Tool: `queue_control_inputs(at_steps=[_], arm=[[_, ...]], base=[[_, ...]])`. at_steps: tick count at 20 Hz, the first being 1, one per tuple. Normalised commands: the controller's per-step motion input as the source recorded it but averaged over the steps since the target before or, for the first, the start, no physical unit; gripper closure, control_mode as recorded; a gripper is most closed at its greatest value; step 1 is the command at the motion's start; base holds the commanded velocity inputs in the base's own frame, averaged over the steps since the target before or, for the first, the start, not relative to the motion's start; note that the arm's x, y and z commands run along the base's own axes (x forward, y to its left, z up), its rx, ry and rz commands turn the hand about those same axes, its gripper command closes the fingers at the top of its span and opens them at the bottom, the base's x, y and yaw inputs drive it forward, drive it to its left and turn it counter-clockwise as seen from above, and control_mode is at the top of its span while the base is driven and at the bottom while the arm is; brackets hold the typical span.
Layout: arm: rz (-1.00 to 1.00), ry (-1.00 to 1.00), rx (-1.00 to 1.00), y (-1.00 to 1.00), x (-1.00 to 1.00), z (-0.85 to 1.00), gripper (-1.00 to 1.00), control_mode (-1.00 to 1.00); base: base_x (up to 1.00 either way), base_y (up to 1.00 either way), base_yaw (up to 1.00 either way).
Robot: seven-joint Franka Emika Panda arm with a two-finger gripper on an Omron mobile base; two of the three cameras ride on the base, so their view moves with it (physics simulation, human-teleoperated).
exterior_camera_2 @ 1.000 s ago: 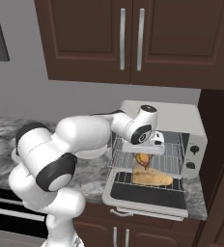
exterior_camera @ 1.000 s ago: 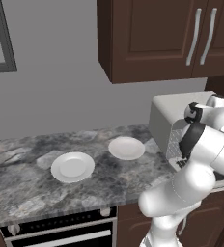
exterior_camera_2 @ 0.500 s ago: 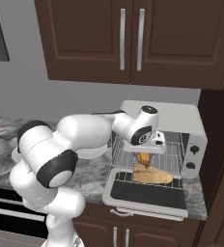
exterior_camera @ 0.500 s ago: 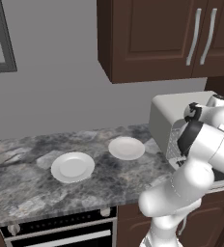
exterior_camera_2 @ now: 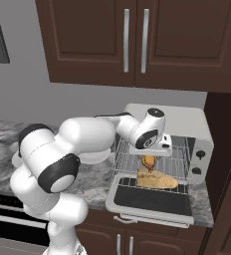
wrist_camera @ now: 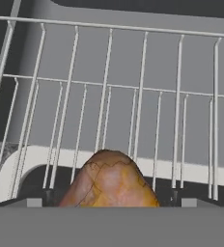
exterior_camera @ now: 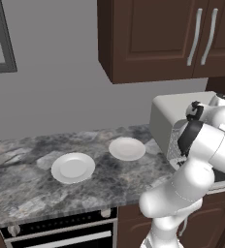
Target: Open the toaster oven door. Place the baguette on the bottom rack in the toaster oven and place the chicken drumstick on the top rack.
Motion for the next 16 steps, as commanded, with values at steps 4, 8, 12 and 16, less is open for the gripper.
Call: queue_control_inputs(at_steps=[4,8,12,16], arm=[[0.0,-0.1,0.0,-0.03,-0.09,0.03,-1.0,-1.0],[0.0,-0.11,0.0,0.0,-0.19,0.14,-1.0,-1.0],[0.0,-0.08,0.0,0.0,-0.2,0.18,-1.0,-1.0],[0.0,-0.07,-0.01,0.0,-0.09,0.26,-1.0,-1.0]], base=[[0.0,0.0,0.0],[0.0,0.0,0.0],[0.0,0.0,0.0],[0.0,0.0,0.0]])
